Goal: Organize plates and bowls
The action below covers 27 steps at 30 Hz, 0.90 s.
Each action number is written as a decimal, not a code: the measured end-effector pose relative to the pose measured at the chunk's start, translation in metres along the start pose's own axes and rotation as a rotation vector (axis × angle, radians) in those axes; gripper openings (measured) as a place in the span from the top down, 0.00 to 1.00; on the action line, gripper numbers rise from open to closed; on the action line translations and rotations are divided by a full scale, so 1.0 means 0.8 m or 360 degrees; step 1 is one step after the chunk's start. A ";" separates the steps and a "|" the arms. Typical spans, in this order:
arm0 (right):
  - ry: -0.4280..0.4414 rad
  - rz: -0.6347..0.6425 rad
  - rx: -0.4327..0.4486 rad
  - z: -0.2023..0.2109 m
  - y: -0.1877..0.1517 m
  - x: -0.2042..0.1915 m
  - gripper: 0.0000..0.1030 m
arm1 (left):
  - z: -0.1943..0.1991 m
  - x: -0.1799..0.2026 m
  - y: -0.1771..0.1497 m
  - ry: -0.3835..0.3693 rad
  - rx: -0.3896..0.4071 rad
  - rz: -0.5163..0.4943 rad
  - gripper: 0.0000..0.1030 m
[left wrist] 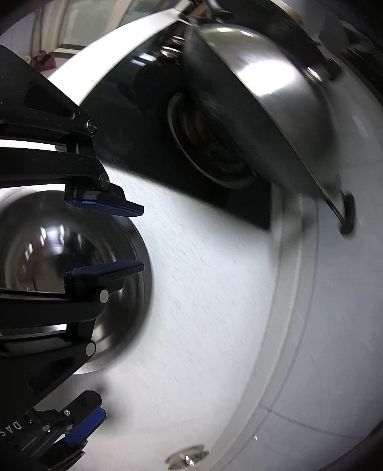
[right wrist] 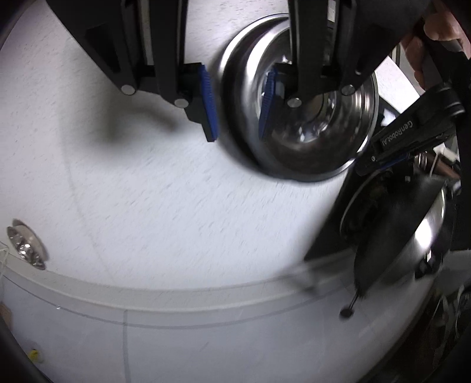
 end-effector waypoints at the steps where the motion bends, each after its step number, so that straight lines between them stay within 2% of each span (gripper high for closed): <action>1: -0.0018 -0.0025 0.0034 0.009 0.010 0.014 0.73 | 0.003 0.017 0.009 -0.0035 0.0003 -0.0019 0.75; 3: -0.0058 -0.0080 0.0093 0.025 0.025 0.043 0.73 | 0.007 0.046 0.022 -0.0098 0.0005 -0.0053 0.74; 6: -0.0173 -0.0179 0.0186 0.052 0.049 0.108 0.73 | 0.013 0.109 0.042 -0.0202 0.0026 -0.0157 0.63; 12: -0.0412 -0.0441 0.0301 0.109 0.066 0.259 0.73 | 0.023 0.264 0.065 -0.0380 0.0048 -0.0440 0.51; 15: -0.0524 -0.0575 0.0351 0.135 0.072 0.335 0.73 | 0.024 0.352 0.069 -0.0455 0.0034 -0.0572 0.50; 18: -0.0547 -0.0671 0.0371 0.146 0.076 0.381 0.73 | 0.023 0.407 0.071 -0.0501 0.0011 -0.0624 0.50; 20: -0.0468 -0.0702 0.0369 0.148 0.079 0.391 0.71 | 0.029 0.431 0.068 -0.0517 0.0010 -0.0646 0.50; 22: -0.0309 -0.0650 0.0319 0.141 0.078 0.369 0.71 | 0.038 0.422 0.062 -0.0503 0.0032 -0.0632 0.50; 25: -0.0003 -0.0518 0.0176 0.112 0.058 0.299 0.71 | 0.039 0.360 0.051 -0.0422 0.0041 -0.0585 0.50; 27: 0.0108 -0.0406 0.0090 0.089 0.046 0.254 0.71 | 0.030 0.313 0.046 -0.0309 0.0008 -0.0570 0.50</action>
Point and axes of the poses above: each gripper's, at about its wrist camera, not at the fingertips, and z roughly against the way its jaws point, x to its right, y to its top, the point moved 3 cm from there along -z, roughly the way its jaws point, and after that the axes turned 4 degrees about x, right-handed, at the moved point
